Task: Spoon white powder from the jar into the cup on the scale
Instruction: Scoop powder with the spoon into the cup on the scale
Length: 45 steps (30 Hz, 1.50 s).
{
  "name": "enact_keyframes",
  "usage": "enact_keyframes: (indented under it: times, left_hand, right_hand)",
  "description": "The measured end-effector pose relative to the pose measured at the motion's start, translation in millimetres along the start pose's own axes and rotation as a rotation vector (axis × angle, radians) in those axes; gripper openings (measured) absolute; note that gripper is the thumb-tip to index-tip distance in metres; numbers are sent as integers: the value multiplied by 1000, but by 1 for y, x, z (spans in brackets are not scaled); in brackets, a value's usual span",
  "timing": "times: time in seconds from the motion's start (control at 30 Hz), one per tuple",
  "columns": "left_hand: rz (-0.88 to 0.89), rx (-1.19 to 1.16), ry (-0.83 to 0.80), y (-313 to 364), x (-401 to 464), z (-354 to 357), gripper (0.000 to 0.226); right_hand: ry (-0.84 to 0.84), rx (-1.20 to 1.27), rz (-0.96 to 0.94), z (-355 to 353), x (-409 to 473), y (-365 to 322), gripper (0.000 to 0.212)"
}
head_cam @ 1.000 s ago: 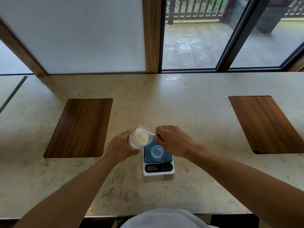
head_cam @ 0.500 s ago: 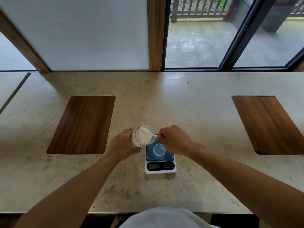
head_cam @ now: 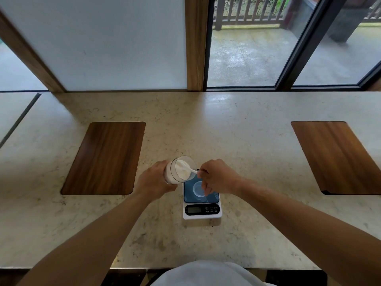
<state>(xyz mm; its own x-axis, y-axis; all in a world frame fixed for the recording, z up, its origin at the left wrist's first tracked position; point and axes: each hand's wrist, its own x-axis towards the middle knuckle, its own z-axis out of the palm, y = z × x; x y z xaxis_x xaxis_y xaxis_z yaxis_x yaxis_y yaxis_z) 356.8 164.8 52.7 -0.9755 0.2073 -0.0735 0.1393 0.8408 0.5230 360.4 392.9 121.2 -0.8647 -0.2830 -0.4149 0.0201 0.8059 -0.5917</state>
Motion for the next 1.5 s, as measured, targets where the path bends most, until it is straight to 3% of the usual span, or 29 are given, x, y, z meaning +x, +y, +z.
enact_keyframes:
  times: [0.07,0.17,0.33,0.57,0.73,0.83,1.03,1.2,1.5]
  left_hand:
    - [-1,0,-2,1,0,-1,87]
    - [2,7,-12,1,0,-1,87]
    - [1,28,-18,2,0,-1,87]
    - [5,37,-42,2,0,1,90]
    - [5,39,-48,1,-3,6,88]
    - [1,33,-59,2,-4,8,88]
    - [14,18,-59,3,-5,7,88]
    - [8,-3,-48,4,-6,5,87]
    - [-11,-50,-17,4,-7,6,85]
  right_hand:
    - [-9,-3,-8,2,-1,0,25]
    - [-35,-238,-75,4,0,0,14]
    - [-9,-418,-151,5,-1,-1,20]
    - [-62,-425,-150,7,-2,1,26]
    - [-130,-322,-106,6,-1,0,12]
    - [-185,-256,-57,4,-2,-1,16]
    - [-208,278,152,1,-8,1,27]
    - [-210,508,221,0,-15,4,24]
    - [-167,592,205,-5,-28,8,22]
